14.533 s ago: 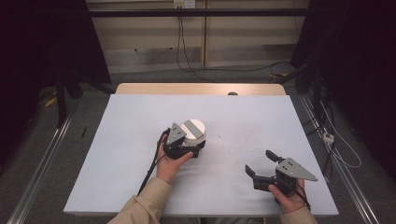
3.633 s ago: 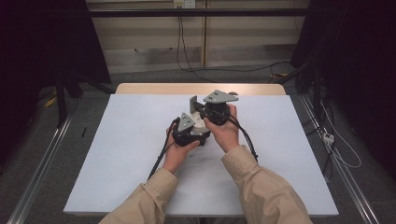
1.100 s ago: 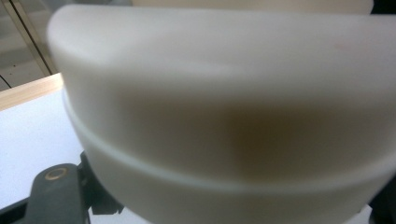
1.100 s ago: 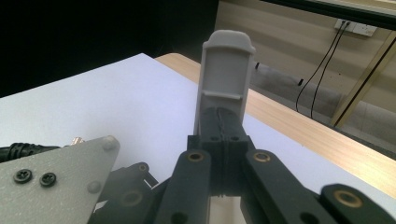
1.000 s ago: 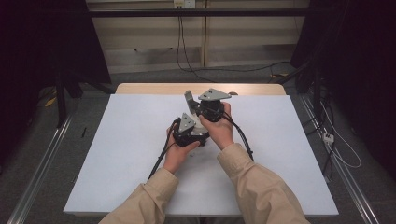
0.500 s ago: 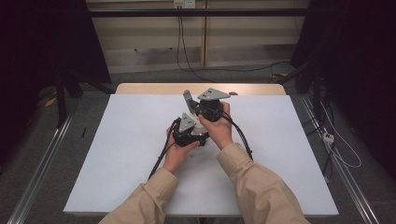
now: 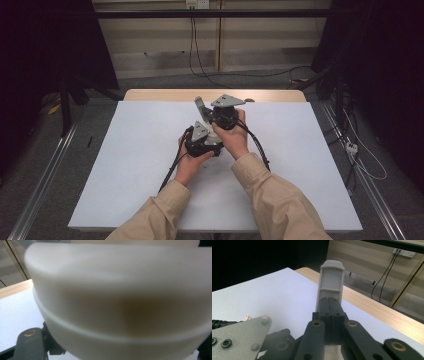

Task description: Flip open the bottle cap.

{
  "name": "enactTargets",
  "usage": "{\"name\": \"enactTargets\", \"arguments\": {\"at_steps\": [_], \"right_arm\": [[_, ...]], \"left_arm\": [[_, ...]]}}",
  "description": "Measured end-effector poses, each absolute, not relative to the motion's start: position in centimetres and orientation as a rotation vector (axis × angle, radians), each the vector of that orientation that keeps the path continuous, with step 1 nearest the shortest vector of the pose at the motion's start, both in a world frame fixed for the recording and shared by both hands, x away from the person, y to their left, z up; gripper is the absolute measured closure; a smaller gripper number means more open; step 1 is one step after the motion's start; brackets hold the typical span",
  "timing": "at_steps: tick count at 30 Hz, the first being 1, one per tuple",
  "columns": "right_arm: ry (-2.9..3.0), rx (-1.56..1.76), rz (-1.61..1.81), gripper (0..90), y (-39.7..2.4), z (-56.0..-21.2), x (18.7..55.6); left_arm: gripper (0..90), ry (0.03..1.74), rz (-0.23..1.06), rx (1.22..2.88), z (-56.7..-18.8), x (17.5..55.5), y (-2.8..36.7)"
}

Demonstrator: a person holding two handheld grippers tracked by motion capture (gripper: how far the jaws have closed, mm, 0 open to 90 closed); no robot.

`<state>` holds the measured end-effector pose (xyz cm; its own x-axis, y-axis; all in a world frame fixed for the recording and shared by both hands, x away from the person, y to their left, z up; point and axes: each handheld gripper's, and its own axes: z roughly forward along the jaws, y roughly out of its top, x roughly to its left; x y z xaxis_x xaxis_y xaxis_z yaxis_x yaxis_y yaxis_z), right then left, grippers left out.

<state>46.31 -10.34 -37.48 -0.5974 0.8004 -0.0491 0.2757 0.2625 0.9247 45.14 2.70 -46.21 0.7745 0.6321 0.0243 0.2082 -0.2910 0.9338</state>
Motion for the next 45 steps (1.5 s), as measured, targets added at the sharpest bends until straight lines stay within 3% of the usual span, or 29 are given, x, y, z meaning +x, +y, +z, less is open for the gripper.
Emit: {"name": "enactTargets", "arguments": {"at_steps": [45], "right_arm": [[2.031,0.976,1.308,90.0,-10.02,-37.85,46.81]], "left_arm": [[18.7,0.65,0.479,1.86,-46.21,45.09,2.68]]}}
